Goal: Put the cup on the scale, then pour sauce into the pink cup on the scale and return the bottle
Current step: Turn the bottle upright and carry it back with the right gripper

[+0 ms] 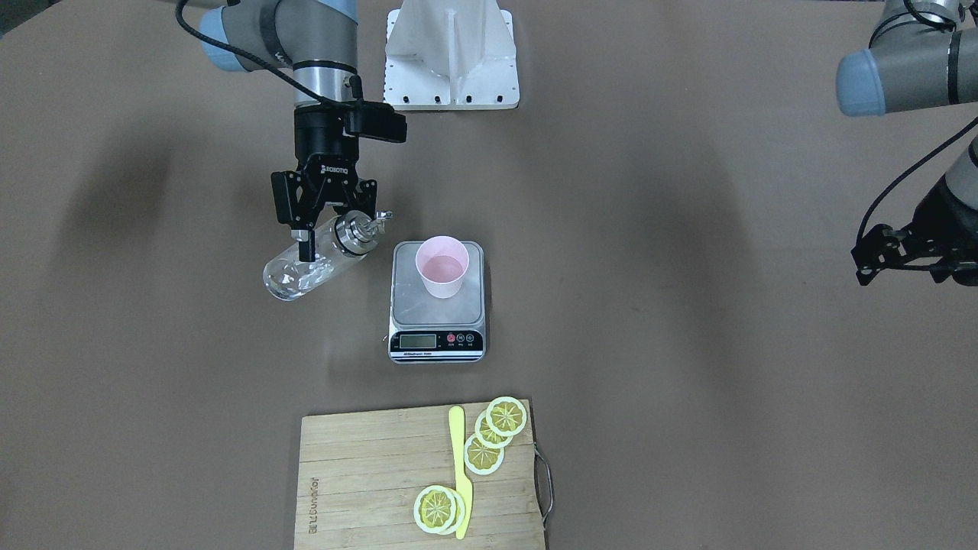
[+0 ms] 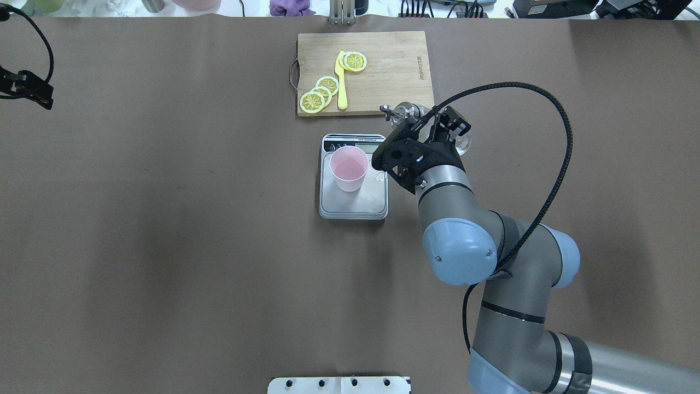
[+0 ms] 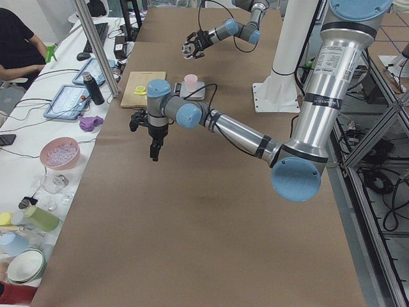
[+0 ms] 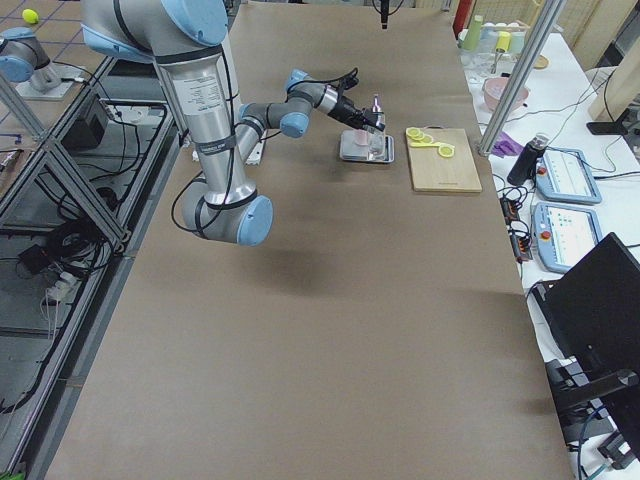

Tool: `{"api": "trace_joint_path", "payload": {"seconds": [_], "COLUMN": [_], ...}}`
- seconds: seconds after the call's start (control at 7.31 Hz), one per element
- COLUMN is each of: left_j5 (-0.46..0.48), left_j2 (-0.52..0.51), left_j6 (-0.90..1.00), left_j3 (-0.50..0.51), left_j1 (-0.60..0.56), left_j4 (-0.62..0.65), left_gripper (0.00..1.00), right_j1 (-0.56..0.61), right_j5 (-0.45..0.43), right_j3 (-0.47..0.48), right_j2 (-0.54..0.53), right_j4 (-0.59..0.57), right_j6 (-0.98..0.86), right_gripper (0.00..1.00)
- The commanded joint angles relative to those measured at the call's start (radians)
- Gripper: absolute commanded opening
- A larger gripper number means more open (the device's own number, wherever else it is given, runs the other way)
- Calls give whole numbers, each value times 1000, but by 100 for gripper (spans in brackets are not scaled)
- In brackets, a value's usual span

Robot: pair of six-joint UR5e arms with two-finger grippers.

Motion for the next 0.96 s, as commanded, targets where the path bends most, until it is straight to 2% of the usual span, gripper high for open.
{"api": "trace_joint_path", "payload": {"seconds": [0.0, 0.41, 0.68, 0.82], "left_j5": [-1, 1, 4, 4], "left_j2": [8, 17, 56, 65], "left_j6": [12, 442, 468, 468], "left_j3": [-1, -7, -6, -6], "left_j1": [-21, -136, -193, -214], "left_j4": [0, 188, 196, 196], "left_gripper": [99, 99, 99, 99], "right_j1": [54, 140, 174, 177], "right_j5": [69, 167, 228, 232], "right_j3": [14, 0, -11, -11], "right_j2": [-97, -228, -234, -234], "right_j4": [152, 366, 371, 371], "right_j6": [131, 220, 363, 427], "right_gripper": [0, 0, 0, 0]}}
